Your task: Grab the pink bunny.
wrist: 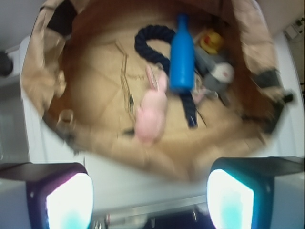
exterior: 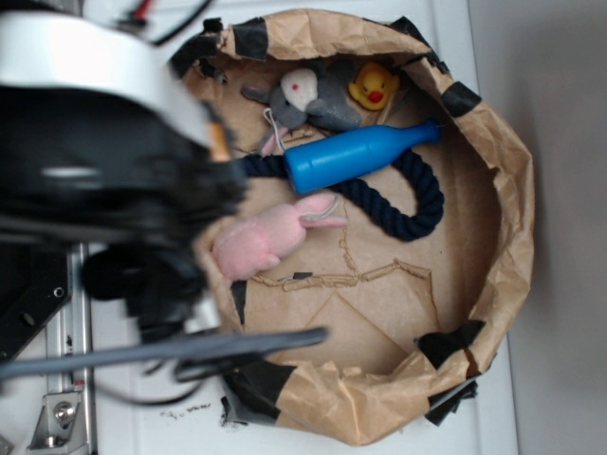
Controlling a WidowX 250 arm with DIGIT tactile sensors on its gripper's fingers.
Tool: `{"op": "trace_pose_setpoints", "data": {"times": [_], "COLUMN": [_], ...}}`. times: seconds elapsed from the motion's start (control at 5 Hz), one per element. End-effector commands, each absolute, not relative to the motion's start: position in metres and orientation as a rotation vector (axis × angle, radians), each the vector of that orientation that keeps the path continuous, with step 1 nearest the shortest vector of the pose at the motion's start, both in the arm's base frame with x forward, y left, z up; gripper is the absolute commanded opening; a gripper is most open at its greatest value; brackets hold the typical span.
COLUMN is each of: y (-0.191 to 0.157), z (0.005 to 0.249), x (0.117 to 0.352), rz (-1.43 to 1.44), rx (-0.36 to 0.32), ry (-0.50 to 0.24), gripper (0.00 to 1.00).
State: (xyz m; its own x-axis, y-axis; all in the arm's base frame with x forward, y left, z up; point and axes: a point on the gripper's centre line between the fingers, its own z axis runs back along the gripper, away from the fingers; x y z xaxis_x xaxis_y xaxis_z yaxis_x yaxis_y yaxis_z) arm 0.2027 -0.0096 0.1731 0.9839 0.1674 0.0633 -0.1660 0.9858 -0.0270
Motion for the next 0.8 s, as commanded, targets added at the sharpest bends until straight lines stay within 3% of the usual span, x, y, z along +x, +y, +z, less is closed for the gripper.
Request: {"op": "trace_pose_setpoints", "data": {"times": [0.0,0.4,0.6], "y": [0.012,0.012,0.022], "z": [0.149,0.149,0.103], "x": [0.227,0.227,0.236], "rz": [0.261,0.261,0.335], "rx": [-0.025,-0.025,-0.036], "ry": [-0.031,-0.031,-0.019], "gripper": [1.0,1.0,1.0]}}
